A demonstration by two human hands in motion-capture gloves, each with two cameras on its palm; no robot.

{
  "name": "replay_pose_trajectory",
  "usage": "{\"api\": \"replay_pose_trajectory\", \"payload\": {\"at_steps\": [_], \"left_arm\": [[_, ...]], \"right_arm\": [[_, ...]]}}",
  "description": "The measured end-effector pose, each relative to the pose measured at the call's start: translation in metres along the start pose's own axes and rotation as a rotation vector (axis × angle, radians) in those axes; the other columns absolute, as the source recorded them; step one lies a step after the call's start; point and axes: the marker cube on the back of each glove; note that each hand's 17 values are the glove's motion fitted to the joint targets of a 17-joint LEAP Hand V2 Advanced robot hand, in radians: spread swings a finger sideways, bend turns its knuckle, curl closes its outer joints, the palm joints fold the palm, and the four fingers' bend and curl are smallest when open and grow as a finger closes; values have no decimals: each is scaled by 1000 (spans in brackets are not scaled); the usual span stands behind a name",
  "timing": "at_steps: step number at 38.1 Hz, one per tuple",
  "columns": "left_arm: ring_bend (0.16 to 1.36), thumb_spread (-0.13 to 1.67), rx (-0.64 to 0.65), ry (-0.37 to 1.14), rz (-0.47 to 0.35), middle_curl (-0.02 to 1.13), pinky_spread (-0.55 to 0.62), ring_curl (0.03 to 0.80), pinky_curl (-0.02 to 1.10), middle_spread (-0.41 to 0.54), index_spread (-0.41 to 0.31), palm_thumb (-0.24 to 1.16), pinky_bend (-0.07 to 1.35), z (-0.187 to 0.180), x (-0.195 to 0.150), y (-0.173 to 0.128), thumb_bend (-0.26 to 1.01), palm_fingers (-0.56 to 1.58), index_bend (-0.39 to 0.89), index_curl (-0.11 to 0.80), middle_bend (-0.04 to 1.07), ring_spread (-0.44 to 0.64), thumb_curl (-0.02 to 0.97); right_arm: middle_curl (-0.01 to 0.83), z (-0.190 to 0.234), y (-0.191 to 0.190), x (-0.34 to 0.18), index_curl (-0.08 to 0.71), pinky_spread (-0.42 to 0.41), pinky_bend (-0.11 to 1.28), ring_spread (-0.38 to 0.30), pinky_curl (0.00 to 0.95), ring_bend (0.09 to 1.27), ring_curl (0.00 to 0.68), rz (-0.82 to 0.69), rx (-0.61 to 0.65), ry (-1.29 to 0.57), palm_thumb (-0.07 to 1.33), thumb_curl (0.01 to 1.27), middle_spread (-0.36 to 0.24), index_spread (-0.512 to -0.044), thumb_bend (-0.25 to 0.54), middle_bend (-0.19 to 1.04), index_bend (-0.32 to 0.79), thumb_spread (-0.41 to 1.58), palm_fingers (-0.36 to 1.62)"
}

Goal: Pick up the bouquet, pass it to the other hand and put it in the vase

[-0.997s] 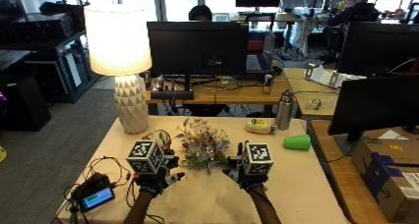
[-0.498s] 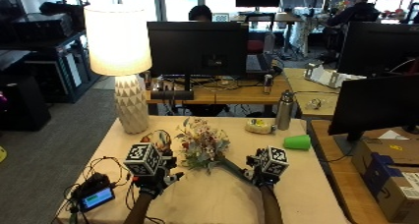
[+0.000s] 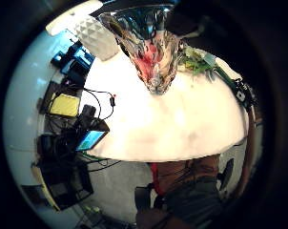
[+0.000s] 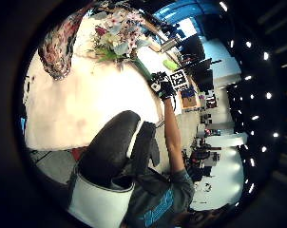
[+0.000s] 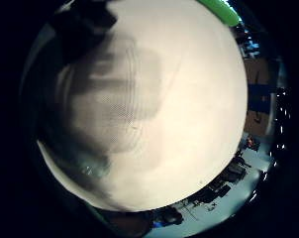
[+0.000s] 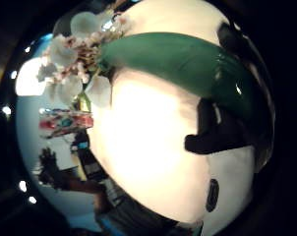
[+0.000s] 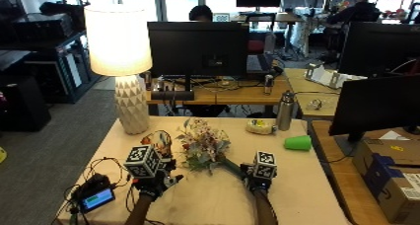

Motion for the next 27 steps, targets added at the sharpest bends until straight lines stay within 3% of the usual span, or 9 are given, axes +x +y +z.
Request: {"api": "replay_pose_trajectory", "payload": {"at_steps": [2, 3, 5, 7, 8, 11, 12, 17, 27], "left_arm": [[649, 1007, 0, 4, 0, 358, 423, 287, 341, 100, -46, 118, 493, 0, 0, 0, -26, 214, 112, 203, 204, 255, 278], [648, 1007, 2, 6, 2, 358, 423, 286, 341, 100, -46, 118, 492, 1, 0, 0, -26, 215, 114, 203, 203, 255, 278], [648, 1007, 8, 7, 6, 358, 423, 286, 341, 100, -46, 118, 495, 0, -1, -1, -26, 216, 113, 204, 201, 255, 279], [648, 1008, 13, 6, 9, 359, 423, 286, 341, 100, -46, 118, 495, 0, -1, -1, -26, 216, 113, 205, 200, 255, 279], [648, 1008, 13, 7, 9, 360, 423, 286, 342, 100, -46, 118, 496, -1, -1, -1, -26, 216, 112, 205, 200, 255, 279], [648, 1008, 8, 16, 6, 361, 423, 286, 342, 101, -46, 118, 496, -2, -1, 0, -26, 216, 112, 207, 199, 255, 280], [648, 1008, 7, 19, 4, 361, 423, 286, 342, 101, -46, 118, 496, -2, -1, 0, -26, 216, 113, 207, 199, 255, 281], [650, 1008, 14, 31, 2, 362, 420, 287, 344, 101, -46, 117, 499, -2, -2, -4, -26, 219, 111, 207, 201, 256, 282], [654, 1012, 54, 115, 20, 361, 412, 289, 344, 99, -48, 129, 495, -14, 8, -11, -23, 245, 121, 213, 196, 250, 287]], "right_arm": [[347, 3, -6, 1, 202, 297, 520, 149, 289, 450, 265, 24, 23, 111, 800, 380, 10, -297, 55, 324, 222, 1112, 392], [351, 1, -5, -1, 246, 281, 536, 95, 298, 457, 272, 24, 34, 153, 843, 390, -24, -300, 79, 325, 338, 1122, 652], [343, -4, -2, -7, 238, 257, 527, 47, 278, 473, 267, 17, 50, 209, 861, 397, -47, -294, 78, 293, 319, 1126, 766], [357, -8, -1, -10, 238, 151, 595, -19, 297, 514, 284, 6, 60, 228, 868, 404, -74, -287, 70, 317, 237, 1119, 958], [353, -8, -2, -12, 256, 171, 556, -26, 287, 495, 282, 0, 59, 229, 873, 405, -76, -285, 68, 294, 247, 1122, 910], [378, -8, -4, -13, 269, 52, 613, -87, 333, 544, 333, -24, 52, 213, 877, 413, -109, -278, 52, 312, 146, 1116, 1045], [401, -7, -5, -12, 244, -34, 634, -122, 345, 634, 366, -35, 56, 206, 880, 418, -130, -273, 46, 367, 52, 1104, 1192], [453, 0, -15, -7, 235, -182, 707, -180, 393, 785, 439, -53, 140, 189, 948, 457, -162, -270, 48, 459, 53, 1039, 1313], [545, -11, -4, -8, 275, -267, 733, -193, 434, 943, 519, 0, 197, 92, 963, 533, -179, -269, -19, 658, 169, 853, 1400]]}}
